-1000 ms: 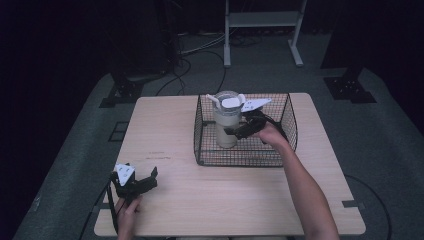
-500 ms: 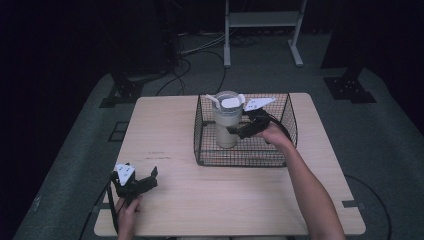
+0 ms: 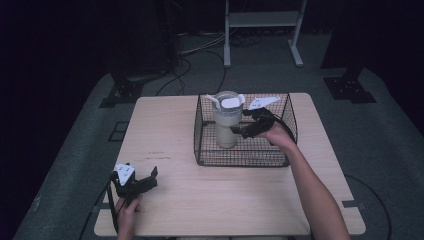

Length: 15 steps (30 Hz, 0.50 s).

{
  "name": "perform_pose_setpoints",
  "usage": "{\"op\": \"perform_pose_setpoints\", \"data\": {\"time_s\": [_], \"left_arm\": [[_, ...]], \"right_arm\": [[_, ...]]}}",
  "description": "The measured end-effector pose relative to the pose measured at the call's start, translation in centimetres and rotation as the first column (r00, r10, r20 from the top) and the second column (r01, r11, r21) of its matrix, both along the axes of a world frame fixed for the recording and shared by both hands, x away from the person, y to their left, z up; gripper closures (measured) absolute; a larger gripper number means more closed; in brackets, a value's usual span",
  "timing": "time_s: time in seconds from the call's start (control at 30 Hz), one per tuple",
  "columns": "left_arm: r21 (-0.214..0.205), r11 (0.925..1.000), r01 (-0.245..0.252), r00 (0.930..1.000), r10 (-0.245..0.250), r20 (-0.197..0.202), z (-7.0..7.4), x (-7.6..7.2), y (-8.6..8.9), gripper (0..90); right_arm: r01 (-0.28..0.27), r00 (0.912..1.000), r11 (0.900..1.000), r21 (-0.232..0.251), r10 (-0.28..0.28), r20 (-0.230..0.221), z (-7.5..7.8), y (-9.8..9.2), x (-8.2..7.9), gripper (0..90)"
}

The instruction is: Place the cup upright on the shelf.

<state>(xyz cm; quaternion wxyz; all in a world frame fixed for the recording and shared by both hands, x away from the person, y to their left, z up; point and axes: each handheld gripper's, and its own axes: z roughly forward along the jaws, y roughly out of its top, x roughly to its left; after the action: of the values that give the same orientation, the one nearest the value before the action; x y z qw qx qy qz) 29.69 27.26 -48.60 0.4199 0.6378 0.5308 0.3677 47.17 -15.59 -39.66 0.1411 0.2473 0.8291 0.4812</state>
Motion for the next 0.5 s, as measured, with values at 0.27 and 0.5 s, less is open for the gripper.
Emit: {"op": "perform_pose_setpoints", "data": {"time_s": [0.27,0.5], "left_arm": [[0.003,1.0000,0.001,1.0000,-0.001,-0.002,0.0,0.0,-0.1,0.0],[0.001,1.0000,0.001,1.0000,-0.001,0.002,0.0,0.0,-0.1,0.0]], "right_arm": [[0.028,0.9996,0.9994,-0.019,-0.027,0.009,0.9,-0.9,-1.0,8.7],[0.082,0.9966,0.9964,-0.023,-0.082,-0.005,1.5,-1.8,-1.6,8.7]]}}
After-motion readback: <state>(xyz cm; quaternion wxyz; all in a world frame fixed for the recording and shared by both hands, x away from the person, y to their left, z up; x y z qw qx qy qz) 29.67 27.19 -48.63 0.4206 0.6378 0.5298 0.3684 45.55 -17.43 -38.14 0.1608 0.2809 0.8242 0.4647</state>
